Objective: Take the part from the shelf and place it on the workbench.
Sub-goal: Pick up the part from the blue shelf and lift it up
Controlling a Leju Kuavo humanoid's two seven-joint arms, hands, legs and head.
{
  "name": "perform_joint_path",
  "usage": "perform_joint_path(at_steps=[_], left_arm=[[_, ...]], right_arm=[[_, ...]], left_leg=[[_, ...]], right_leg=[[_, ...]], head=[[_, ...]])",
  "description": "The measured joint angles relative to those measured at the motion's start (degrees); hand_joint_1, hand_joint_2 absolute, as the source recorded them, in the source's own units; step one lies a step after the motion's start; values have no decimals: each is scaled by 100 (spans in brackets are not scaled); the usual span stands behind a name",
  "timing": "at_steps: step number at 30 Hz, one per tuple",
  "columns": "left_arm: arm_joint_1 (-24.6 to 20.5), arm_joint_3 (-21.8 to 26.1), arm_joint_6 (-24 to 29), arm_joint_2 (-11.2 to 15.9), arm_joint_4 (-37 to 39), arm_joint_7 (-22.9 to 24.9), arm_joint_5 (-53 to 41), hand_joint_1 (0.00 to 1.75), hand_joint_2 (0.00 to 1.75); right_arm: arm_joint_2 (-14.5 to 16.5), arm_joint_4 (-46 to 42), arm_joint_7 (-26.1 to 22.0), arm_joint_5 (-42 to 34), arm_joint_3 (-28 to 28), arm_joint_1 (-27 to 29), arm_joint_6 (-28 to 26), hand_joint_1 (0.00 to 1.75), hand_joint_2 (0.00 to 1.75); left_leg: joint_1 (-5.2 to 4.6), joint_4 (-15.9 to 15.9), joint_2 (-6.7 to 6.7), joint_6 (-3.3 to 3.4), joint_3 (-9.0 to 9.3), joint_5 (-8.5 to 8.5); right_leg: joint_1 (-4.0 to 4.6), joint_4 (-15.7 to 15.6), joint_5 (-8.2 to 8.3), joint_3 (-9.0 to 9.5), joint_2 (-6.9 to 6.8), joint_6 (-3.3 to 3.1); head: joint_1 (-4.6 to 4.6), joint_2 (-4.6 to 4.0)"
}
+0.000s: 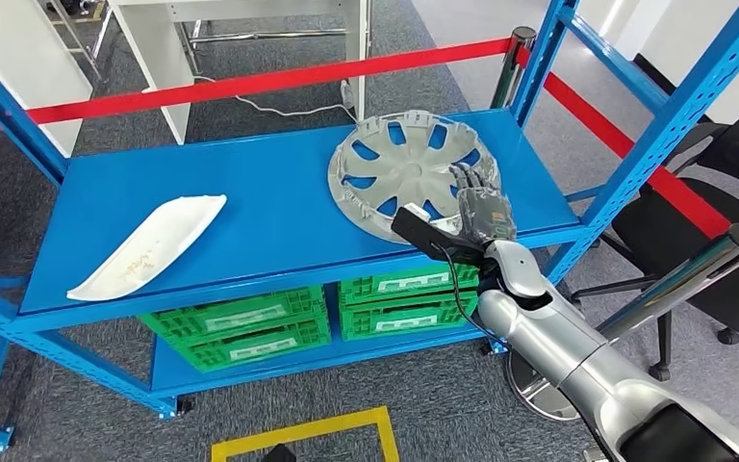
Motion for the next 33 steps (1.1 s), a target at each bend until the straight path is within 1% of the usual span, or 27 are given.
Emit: perform_joint_path(at_steps=[2, 4, 8, 15, 21, 31, 33], left_arm=[[4, 0, -17, -9, 0, 20, 17, 0, 0], [6, 3, -26, -8, 1, 17, 37, 0, 0], [5, 10, -30, 5, 2, 0, 59, 0, 0], [8, 43, -36, 5, 2, -39, 65, 0, 0], [8, 67, -36, 5, 2, -42, 65, 0, 0], [11, 90, -36, 6, 3, -68, 62, 0, 0], [13, 90, -39, 9, 5, -59, 51, 0, 0]], right_arm=[[1, -1, 7, 5, 3, 0, 10, 0, 0], [3, -1, 2, 13, 7, 1, 18, 0, 0], [7, -2, -35, -13, 19, 2, 78, 0, 0], [12, -3, -6, 175, 57, -1, 74, 0, 0], [14, -2, 10, 369, 121, -16, 191, 0, 0], [14, 17, 13, 382, 168, -6, 240, 0, 0], [15, 18, 18, 382, 168, -8, 243, 0, 0]], left_leg=[[5, 3, -1, -18, -1, -13], [5, -18, -1, -21, 12, -18], [4, -65, -1, -36, 34, -25], [5, -91, -2, -66, 56, -12], [4, -91, -1, -71, 73, -10], [1, -86, -1, -68, 75, -14], [-12, -109, -2, -22, 86, -13]], right_leg=[[4, -52, -35, 19, 7, 8], [3, -57, -51, 19, 12, 5], [2, -60, -71, 19, 10, -22], [3, -59, -73, 34, 8, -35], [3, -61, -72, 55, 7, -36], [-2, -78, -68, 63, 6, -31], [-14, -118, -53, 81, 7, -2]], head=[[4, 0], [1, 0], [3, 0], [4, 0], [4, 0], [4, 0], [2, 0]])
